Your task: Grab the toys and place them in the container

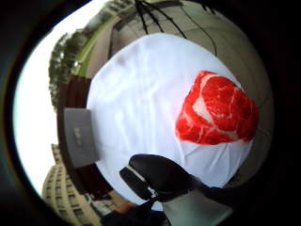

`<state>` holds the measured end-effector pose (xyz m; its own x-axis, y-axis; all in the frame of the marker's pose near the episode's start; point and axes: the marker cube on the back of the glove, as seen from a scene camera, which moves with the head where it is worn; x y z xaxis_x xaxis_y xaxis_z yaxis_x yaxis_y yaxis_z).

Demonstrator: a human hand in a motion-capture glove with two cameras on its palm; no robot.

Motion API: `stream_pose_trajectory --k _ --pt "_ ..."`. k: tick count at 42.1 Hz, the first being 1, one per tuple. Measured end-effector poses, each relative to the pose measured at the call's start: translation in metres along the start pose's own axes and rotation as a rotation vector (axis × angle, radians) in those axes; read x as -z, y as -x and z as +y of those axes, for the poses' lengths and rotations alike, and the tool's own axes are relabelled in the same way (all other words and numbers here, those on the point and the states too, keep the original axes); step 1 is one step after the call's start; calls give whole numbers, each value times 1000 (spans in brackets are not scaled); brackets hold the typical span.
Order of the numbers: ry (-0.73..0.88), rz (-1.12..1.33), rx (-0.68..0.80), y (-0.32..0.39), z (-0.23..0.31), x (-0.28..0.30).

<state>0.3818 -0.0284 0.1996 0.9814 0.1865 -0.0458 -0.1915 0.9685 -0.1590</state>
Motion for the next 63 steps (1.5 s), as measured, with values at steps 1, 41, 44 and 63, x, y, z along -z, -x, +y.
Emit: stream_pose_trajectory --k 1,41,44,63 --pt "10 3 -2 -1 -1 -6" --pt "-20 80 -102 3 30 -51" --pt "-20 74 -102 7 33 -44" --pt "-164 10 15 89 62 144"
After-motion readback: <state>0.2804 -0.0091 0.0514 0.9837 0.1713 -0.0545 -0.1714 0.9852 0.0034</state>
